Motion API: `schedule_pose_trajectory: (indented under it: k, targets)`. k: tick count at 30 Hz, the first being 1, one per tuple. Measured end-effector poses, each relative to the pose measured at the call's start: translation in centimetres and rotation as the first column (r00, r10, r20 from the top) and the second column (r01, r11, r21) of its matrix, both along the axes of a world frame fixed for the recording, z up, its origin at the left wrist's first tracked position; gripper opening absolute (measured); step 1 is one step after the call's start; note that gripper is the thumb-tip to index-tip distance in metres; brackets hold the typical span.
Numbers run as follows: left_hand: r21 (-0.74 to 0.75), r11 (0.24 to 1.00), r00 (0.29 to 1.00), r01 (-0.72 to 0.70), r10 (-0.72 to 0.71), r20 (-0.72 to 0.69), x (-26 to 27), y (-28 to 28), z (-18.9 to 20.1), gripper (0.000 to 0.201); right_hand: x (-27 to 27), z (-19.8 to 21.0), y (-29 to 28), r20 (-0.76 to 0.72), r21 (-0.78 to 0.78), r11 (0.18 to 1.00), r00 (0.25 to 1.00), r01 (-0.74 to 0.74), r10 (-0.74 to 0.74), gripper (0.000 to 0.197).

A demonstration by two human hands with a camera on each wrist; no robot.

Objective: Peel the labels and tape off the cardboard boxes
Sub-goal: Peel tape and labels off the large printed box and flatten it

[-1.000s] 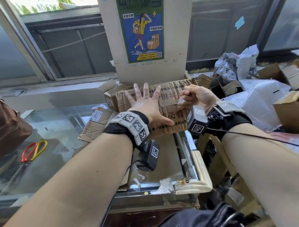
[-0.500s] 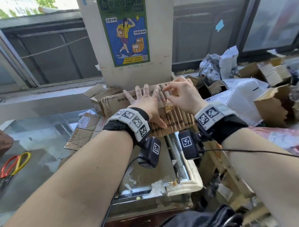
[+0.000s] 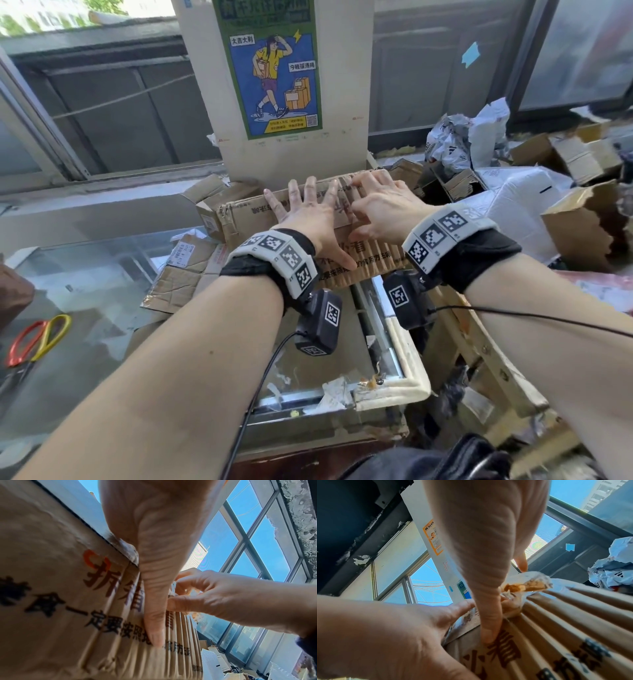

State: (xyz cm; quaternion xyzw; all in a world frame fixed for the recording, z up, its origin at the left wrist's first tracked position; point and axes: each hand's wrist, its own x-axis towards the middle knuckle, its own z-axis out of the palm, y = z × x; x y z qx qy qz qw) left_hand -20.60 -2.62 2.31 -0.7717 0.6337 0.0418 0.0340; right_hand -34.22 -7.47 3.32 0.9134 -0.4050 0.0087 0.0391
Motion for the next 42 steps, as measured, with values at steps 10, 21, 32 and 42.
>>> schedule_pose_trajectory:
  k: [10,21,32,42]
  targets:
    - [-0.014,1.0,1.0,0.018,-0.019,-0.021,0.2,-0.1,-0.2,0.142,0.1,-0.2,-1.5,0.107,0.241,0.968,0.993,-0.07,0.045,0.009]
    - [-0.015,1.0,0.999,0.027,-0.028,-0.023,0.4,-0.4,-0.3,0.139,-0.2,1.0,-1.8,0.053,0.318,0.947,0.998,-0.047,0.031,0.014]
    - [-0.015,0.999,0.999,0.03,-0.03,-0.022,0.3,-0.6,-0.4,0.141,-0.6,1.4,-2.7,0.051,0.38,0.923,0.997,-0.066,0.05,0.024]
    - [-0.018,0.999,0.998,0.04,-0.041,-0.041,0.4,-0.7,-0.5,0.142,-1.5,1.4,-3.0,0.08,0.378,0.919,0.993,-0.109,0.085,0.028]
